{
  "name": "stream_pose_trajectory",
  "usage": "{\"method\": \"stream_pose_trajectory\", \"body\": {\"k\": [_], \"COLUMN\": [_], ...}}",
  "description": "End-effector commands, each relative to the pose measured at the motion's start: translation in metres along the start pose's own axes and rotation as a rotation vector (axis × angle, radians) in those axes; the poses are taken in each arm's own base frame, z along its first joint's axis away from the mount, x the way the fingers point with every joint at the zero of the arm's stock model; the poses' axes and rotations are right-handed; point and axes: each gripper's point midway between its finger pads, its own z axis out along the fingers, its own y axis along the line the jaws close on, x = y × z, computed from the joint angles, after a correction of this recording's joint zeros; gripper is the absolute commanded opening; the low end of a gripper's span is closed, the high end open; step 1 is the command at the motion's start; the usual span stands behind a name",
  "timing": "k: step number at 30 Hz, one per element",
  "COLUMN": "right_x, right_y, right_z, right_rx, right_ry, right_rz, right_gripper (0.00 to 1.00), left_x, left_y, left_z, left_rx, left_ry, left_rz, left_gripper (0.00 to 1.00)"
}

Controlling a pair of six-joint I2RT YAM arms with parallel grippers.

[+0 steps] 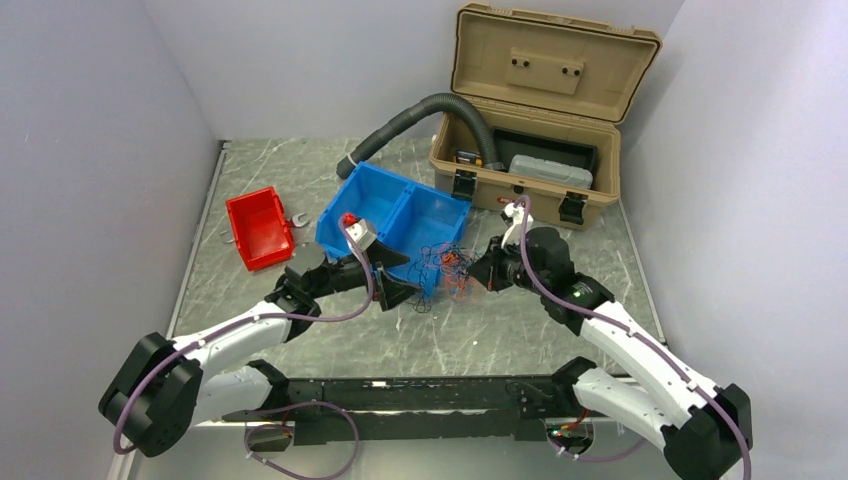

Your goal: Untangle the cables

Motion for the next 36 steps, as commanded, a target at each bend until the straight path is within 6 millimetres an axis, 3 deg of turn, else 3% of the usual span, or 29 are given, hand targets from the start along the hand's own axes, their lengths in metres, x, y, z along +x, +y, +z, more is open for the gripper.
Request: {"method": "stream_pose_trajectory", "body": {"k": [1,5,11,19,21,22,23,24,26,29,31,33,36], "right_x": [-0.027,-0.046,-0.057,-0.051,-0.047,-0.046,-0.045,-0.043,-0.046,-0.063,-0.079,-0.094,-0.102], "right_y": [0.044,0.072,0.098,0.129,0.138,0.141,0.142,0.141,0.130,0.092,0.053,0.006,-0.056], "right_z": [-0.017,-0.029,-0.036,-0.029,-0.025,-0.023,-0.021,-0.019,-0.018,-0.027,-0.045,-0.075,-0.130], "right_rx": [-0.189,-0.318,-0.446,-0.532,-0.542,-0.543,-0.541,-0.522,-0.448,-0.210,0.013,0.282,0.663], "right_ry": [-0.064,-0.128,-0.140,-0.135,-0.121,-0.112,-0.105,-0.093,-0.104,-0.194,-0.288,-0.392,-0.504], "right_rz": [0.012,0.048,0.100,0.116,0.106,0.105,0.101,0.100,0.091,0.093,0.103,0.132,0.171], "right_gripper": [0.00,0.00,0.00,0.00,0.00,0.00,0.00,0.00,0.00,0.00,0.00,0.00,0.00], "left_x": [-0.015,-0.014,-0.014,-0.011,-0.011,-0.011,-0.012,-0.012,-0.011,-0.006,-0.009,-0.008,-0.007], "left_y": [-0.015,-0.019,-0.025,-0.028,-0.029,-0.029,-0.031,-0.031,-0.023,-0.006,-0.001,0.002,0.002], "left_z": [0.005,0.006,0.008,0.015,0.017,0.017,0.017,0.017,0.017,0.016,0.013,0.012,0.012], "left_rx": [0.090,0.118,0.166,0.187,0.196,0.201,0.209,0.212,0.165,0.058,0.017,-0.005,-0.006], "left_ry": [-0.035,-0.034,-0.026,0.002,0.006,0.006,0.004,0.003,0.007,0.030,0.023,0.023,0.028], "left_rz": [0.028,0.014,0.001,-0.025,-0.029,-0.031,-0.027,-0.026,-0.028,-0.015,-0.001,0.004,0.001], "left_gripper": [0.99,0.99,0.99,0.98,0.93,0.86,0.74,0.52,0.04,0.00,0.00,0.00,0.00]}}
